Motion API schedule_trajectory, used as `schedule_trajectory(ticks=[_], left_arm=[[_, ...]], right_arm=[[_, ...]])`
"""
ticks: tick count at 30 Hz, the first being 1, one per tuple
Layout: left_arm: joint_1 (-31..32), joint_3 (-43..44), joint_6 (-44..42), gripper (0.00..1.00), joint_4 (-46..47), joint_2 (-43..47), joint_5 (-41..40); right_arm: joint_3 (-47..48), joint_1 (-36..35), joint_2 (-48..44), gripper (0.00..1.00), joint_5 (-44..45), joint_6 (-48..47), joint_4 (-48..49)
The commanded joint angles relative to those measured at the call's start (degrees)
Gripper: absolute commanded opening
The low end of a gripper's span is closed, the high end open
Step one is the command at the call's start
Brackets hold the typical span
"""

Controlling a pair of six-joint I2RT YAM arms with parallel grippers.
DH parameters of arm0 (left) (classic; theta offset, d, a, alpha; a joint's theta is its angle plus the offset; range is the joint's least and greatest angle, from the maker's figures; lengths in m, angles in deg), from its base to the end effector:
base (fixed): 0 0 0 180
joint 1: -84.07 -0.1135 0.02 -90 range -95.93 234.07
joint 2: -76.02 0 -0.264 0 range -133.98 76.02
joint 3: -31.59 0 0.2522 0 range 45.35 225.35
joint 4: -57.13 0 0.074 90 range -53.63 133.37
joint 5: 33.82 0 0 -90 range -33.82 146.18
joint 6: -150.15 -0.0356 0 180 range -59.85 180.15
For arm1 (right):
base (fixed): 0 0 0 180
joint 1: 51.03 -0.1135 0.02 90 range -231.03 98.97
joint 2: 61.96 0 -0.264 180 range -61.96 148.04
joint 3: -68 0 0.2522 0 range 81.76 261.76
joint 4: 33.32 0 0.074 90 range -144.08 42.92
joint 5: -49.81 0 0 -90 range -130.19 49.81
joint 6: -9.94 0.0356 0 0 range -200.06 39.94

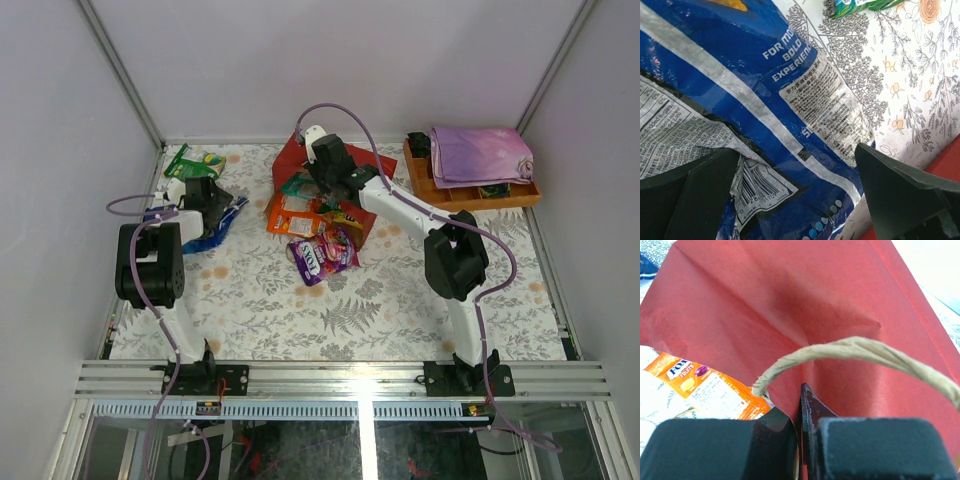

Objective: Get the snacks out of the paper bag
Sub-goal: Adjust the snack at the center of the board.

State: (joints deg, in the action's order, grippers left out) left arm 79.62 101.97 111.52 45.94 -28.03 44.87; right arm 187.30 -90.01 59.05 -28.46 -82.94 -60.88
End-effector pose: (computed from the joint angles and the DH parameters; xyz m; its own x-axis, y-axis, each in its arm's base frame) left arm 0.3695 0.0358 0.1530 -0.2713 -0.7895 -0.5506 -0.6834 0.5608 -0.4674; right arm 0.3956 0.3108 0.2790 -0.3556 -0.3510 -0.8662 -0.4965 0.8561 -0.1431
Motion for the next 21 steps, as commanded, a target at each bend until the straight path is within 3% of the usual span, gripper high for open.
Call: schedule_trajectory(ticks=[1, 4, 13, 21], left_arm=[[-1.0, 3.0, -2.5, 1.00, -5.3, -3.7, 0.7], [-2.0, 4.9, -5.5, 1.00, -9.0, -3.7, -1.2], [-3.8, -2.0, -9.9, 1.00, -11.4, 11.1, -9.9], [-8.6, -7.9, -9.1, 1.00, -8.4, 12.5, 1.9]], right_arm=[[0.6, 0.0, -3.8, 0.00, 3.2, -1.2, 1.1], [1.1, 0.0, -3.4, 0.00, 3.3, -1.4, 0.8], [1.9, 0.0, -2.4, 0.00, 1.8, -0.8, 0.8], [2.3, 0.0, -2.4, 0.00, -0.4, 0.2, 1.0]])
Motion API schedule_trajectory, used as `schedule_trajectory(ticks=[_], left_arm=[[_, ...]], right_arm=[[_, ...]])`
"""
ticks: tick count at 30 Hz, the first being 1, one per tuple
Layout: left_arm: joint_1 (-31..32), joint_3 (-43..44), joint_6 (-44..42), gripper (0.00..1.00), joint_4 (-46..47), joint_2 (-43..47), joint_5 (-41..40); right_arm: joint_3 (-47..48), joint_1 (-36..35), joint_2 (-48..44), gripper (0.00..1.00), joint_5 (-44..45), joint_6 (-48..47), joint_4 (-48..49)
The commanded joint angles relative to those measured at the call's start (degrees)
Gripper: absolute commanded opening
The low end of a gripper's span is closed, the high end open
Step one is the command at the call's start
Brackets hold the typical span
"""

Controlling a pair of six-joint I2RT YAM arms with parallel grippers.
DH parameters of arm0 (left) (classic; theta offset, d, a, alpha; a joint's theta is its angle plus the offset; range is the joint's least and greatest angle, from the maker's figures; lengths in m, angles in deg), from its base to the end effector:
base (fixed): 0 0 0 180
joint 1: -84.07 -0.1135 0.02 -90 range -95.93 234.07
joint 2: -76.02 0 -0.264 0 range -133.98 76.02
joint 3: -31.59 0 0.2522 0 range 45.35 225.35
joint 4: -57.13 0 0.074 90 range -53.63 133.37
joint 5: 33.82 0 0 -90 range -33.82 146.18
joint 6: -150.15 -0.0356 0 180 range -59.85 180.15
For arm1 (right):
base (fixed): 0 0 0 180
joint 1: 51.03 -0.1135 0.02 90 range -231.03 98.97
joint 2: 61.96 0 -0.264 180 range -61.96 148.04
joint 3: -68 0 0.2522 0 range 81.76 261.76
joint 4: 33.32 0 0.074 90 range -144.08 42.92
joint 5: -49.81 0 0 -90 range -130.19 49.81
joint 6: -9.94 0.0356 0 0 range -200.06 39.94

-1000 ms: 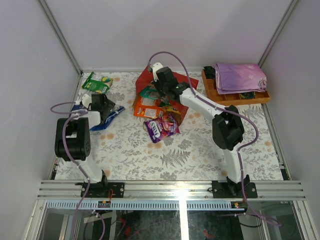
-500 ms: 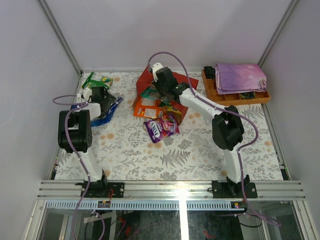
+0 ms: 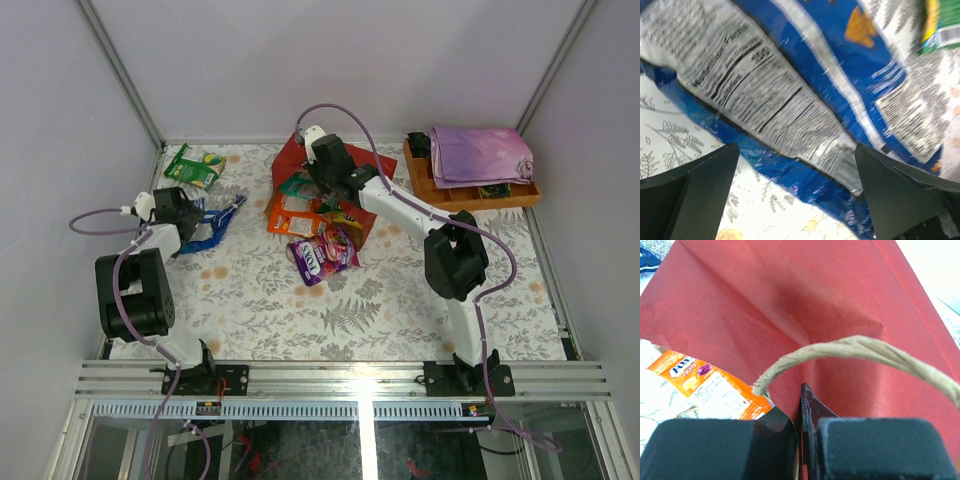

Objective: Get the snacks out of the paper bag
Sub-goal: Adjust the snack at the center of the board.

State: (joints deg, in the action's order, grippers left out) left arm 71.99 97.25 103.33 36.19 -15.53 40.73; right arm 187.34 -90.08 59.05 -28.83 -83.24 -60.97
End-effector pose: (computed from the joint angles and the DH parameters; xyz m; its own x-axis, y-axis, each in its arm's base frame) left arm 0.3189 0.0779 0.1883 -0.2601 -0.7302 -0.6319 -0.7651 0.5550 -0.3265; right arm 0.3951 0.3115 0.2791 -0.3528 -0.3563 -0.8652 -0.5046 0.8511 -0.1447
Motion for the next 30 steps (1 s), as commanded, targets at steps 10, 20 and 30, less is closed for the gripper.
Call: schedule_trajectory(ticks=[10, 20, 30], left_arm=[[13.4, -4.3, -2.2, 1.00, 0.9, 1.8, 9.2], [16.6, -11.1, -2.1, 1.00, -4.0, 9.8, 3.1], [4.0, 1.3, -6.6, 1.00, -4.5, 6.1, 4.1]], right_arm=[[1.1, 0.0, -3.4, 0.00, -0.8, 0.8, 1.2], [-0.5, 0.0, -5.4, 0.00, 1.0, 0.0, 2.2], [-1.4, 0.1, -6.6, 0.00, -1.1, 1.2, 2.7]])
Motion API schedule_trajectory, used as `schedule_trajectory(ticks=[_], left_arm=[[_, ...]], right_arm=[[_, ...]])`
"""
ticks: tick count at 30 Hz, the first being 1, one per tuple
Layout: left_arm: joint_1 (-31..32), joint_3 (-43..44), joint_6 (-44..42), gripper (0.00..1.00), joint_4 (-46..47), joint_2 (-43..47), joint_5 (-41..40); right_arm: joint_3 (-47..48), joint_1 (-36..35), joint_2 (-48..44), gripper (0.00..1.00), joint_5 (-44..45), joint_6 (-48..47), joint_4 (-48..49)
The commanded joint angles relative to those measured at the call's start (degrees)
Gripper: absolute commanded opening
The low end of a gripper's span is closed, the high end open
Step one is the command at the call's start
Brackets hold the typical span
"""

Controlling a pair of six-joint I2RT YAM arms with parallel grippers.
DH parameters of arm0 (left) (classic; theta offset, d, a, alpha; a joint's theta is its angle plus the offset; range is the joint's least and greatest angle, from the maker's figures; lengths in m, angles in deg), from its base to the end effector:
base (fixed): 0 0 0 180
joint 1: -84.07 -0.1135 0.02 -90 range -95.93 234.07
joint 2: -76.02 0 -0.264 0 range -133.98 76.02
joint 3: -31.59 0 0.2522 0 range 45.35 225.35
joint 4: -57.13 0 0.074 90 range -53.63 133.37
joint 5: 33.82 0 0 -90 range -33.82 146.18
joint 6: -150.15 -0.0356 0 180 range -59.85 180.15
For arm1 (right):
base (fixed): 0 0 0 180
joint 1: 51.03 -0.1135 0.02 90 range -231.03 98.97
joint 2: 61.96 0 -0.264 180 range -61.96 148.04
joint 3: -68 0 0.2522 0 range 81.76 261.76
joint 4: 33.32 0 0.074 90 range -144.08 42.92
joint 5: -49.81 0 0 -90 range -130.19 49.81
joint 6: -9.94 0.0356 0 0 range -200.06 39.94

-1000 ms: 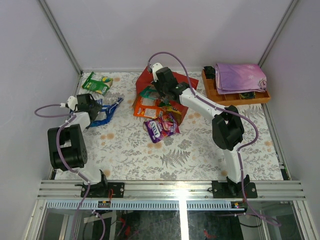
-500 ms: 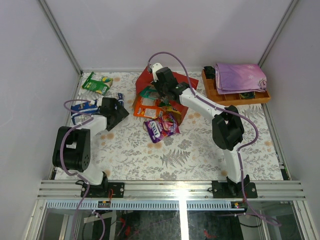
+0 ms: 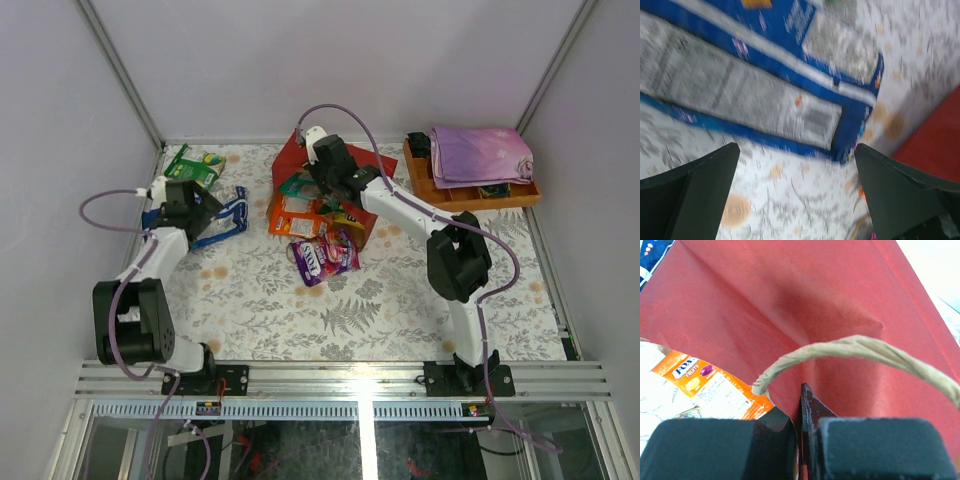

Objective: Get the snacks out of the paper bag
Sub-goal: Adjust the snack at the center of the board.

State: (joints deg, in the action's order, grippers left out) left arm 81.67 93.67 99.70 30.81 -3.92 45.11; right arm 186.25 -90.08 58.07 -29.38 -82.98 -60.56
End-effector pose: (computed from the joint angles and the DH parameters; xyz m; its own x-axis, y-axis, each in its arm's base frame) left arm 0.2915 0.0191 0.2202 -0.4231 -0.6432 -0.6382 -0.5811 0.7330 -0.3535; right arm 0.3921 0.3095 0.2814 -0.3512 -0.3493 -0.8687 -0.5100 0.8494 -0.1354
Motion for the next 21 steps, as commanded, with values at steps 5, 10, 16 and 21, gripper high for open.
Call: schedule_trajectory(ticks=[5, 10, 16, 21], left_arm=[[-11.6, 9.4, -3.7, 1.00, 2.0, -16.4, -3.7], [-13.5, 15.2, -3.8, 1.00, 1.2, -24.8, -5.0], [-13.8, 25.6, -3.8, 1.00, -1.8, -35.3, -4.9], [-13.7, 34.1, -6.1, 1.00, -5.7, -41.2, -8.6]], right_arm=[[-1.0, 0.0, -6.3, 0.00, 0.1, 0.3, 2.3], [-1.1, 0.0, -6.2, 0.00, 0.0, 0.3, 2.5], [-0.9, 0.0, -6.0, 0.00, -0.1, 0.4, 2.5], [-0.9, 0.0, -5.5, 0.00, 1.1, -0.3, 2.3]])
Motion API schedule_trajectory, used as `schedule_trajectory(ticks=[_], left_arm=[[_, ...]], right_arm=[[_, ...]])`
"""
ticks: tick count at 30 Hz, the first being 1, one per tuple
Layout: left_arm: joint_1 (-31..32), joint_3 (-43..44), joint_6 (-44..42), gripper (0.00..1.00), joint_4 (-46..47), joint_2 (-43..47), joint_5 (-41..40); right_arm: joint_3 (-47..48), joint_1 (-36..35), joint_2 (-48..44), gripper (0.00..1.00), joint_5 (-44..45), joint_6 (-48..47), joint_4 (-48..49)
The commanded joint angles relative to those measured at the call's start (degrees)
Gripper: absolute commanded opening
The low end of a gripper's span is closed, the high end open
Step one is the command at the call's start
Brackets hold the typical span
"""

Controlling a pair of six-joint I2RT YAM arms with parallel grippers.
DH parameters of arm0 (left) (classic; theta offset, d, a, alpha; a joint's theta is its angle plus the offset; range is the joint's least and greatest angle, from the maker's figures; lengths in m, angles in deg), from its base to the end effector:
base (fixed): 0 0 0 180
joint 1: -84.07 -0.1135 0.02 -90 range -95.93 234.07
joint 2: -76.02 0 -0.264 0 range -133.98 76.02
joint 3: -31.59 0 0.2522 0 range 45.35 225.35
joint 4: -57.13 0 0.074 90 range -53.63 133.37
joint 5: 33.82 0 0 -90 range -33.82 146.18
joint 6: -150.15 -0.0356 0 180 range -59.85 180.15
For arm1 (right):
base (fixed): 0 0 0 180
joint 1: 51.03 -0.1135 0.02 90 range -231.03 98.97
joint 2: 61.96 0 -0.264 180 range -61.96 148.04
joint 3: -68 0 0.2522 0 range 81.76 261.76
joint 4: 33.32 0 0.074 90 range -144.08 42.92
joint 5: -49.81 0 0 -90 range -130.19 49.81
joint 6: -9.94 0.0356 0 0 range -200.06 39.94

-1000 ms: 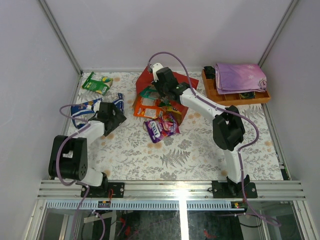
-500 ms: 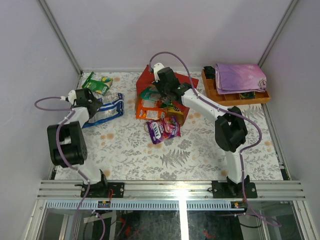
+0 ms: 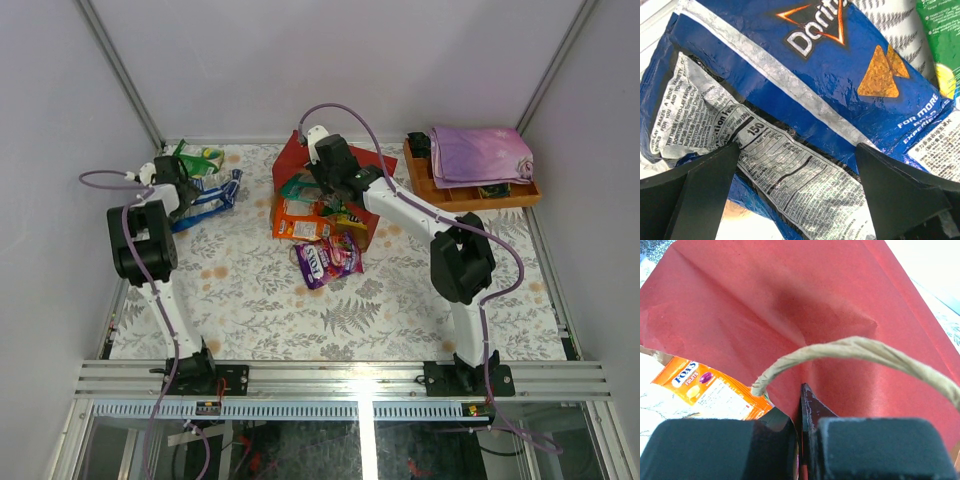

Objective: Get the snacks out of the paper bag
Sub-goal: Adjust the snack at the center of the board, then adjust the snack in the paper bag.

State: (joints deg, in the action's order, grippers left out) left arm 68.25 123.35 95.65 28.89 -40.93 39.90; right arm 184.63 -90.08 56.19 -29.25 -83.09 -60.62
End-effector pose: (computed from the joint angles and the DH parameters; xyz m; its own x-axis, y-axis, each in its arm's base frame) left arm 0.4132 0.1275 0.1546 -0.3838 -0.6881 -0.6158 -0.7926 0.5877 -0.1627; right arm 0.3864 0.3048 0.2871 -0.3480 -0.3491 -0.8701 -0.5085 0.8500 -0.1377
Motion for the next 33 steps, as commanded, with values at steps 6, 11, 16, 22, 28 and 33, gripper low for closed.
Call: schedule_trajectory(ticks=[6, 11, 16, 22, 28, 33], left_arm=[[5.6, -2.9, -5.3, 1.00, 1.4, 9.8, -4.7], [23.4, -17.7, -3.8, 1.00, 4.8, 27.2, -3.8], [32.8, -42.2, 7.0, 1.00, 15.9, 40.1, 5.2], [35.9, -59.0, 8.9, 1.00, 35.5, 45.6, 14.2], [36.9, -58.7, 9.1, 1.00, 44.5, 38.1, 20.5], [39.1, -57.3, 13.1, 1.00, 52.9, 26.7, 26.0]], right_arm=[[2.2, 0.0, -2.4, 0.01, 1.5, -0.7, 2.1], [3.8, 0.1, -1.0, 0.01, 2.9, -1.4, 1.4], [3.6, 0.2, -0.6, 0.00, 3.6, -1.7, 1.7], [2.1, 0.2, -0.6, 0.00, 0.9, 0.5, 3.1], [1.6, 0.2, -0.6, 0.00, 1.0, 1.5, 3.2], [0.7, 0.2, -1.4, 0.00, 1.2, 1.7, 3.5]])
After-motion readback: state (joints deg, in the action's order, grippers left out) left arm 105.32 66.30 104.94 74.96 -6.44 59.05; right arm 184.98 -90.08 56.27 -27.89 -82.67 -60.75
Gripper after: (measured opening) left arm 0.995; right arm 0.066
